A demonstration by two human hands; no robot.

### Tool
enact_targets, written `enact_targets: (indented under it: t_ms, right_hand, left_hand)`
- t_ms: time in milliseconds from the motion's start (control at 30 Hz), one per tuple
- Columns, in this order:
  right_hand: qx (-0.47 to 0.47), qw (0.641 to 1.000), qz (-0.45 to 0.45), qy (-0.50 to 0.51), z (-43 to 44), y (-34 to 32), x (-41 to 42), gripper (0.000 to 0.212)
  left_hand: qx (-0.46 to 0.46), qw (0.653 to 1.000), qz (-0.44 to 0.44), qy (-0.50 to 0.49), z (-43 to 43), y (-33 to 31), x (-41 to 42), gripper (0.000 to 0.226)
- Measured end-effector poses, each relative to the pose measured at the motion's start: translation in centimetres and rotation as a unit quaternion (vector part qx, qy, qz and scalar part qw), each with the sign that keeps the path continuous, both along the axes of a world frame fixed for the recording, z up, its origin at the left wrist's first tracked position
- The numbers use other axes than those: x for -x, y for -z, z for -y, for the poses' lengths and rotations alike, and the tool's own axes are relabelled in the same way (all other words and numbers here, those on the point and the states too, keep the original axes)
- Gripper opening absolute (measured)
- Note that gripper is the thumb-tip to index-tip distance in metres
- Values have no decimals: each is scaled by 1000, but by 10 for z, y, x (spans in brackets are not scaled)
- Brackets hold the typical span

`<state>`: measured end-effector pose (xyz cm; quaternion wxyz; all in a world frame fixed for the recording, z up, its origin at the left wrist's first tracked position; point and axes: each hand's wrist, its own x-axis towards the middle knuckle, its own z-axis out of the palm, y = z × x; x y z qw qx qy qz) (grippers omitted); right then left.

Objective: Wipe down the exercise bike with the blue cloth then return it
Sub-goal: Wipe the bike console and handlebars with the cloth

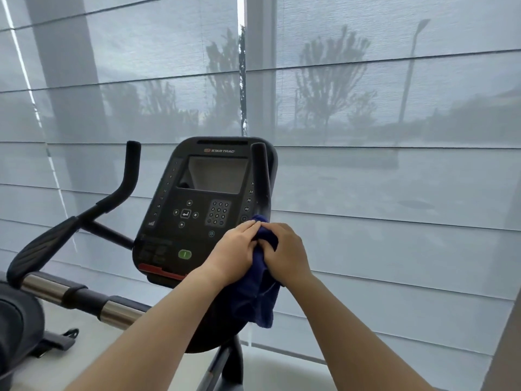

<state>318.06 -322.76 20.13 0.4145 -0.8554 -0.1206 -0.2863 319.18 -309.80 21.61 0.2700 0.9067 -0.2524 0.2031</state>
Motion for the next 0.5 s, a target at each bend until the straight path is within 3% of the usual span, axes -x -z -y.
enact_targets:
  t_ms: [333,500]
  right_hand:
    - [-25,998,51,19,-5,-2,-14,29]
    - [-33,994,94,49,-7,-22,-38,30]
  left_hand:
    - [12,998,60,23,-9,-9,-13,38]
    - [9,991,136,12,-3,-25,-38,41]
